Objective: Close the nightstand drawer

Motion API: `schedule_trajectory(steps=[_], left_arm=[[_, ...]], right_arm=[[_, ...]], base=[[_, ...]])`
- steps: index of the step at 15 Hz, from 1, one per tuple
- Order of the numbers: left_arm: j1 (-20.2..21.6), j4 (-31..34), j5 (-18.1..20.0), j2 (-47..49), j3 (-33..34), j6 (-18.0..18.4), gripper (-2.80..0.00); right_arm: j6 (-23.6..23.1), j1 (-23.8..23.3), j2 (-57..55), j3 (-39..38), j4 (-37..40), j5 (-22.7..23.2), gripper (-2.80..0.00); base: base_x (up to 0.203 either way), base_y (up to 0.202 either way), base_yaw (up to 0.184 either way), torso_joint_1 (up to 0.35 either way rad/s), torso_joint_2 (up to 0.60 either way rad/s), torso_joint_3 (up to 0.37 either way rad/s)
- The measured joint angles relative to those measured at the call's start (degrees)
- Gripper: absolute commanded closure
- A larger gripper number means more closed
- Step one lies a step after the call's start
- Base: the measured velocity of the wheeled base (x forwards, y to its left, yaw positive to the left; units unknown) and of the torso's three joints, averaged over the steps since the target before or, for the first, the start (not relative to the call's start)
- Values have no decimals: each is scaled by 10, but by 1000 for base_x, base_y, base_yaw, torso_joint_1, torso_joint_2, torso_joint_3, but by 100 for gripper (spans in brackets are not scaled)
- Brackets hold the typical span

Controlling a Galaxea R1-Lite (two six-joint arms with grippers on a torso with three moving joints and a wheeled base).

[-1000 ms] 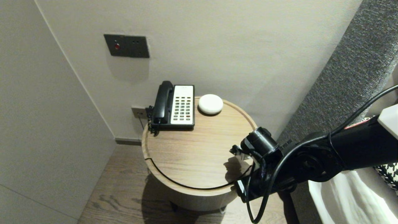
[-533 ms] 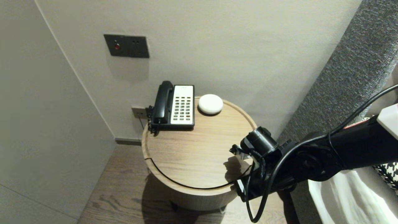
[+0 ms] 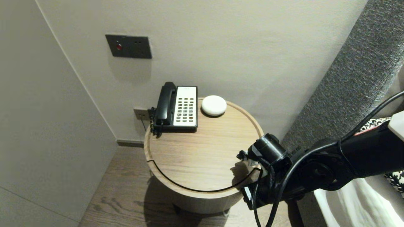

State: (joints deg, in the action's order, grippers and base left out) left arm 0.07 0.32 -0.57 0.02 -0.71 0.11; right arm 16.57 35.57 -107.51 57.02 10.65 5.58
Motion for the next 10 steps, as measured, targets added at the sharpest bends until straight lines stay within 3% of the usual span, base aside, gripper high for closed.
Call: schedule_trajectory(steps=[7, 10], left_arm=[[0, 0, 0, 0, 0, 0, 0], [0, 0, 0, 0, 0, 0, 0]], right_arm=[[2, -8, 43, -73, 2, 2, 0], [-3, -59, 61, -112, -2, 4, 0]], base=[[0, 0, 0, 0, 0, 0], [0, 0, 0, 0, 0, 0]])
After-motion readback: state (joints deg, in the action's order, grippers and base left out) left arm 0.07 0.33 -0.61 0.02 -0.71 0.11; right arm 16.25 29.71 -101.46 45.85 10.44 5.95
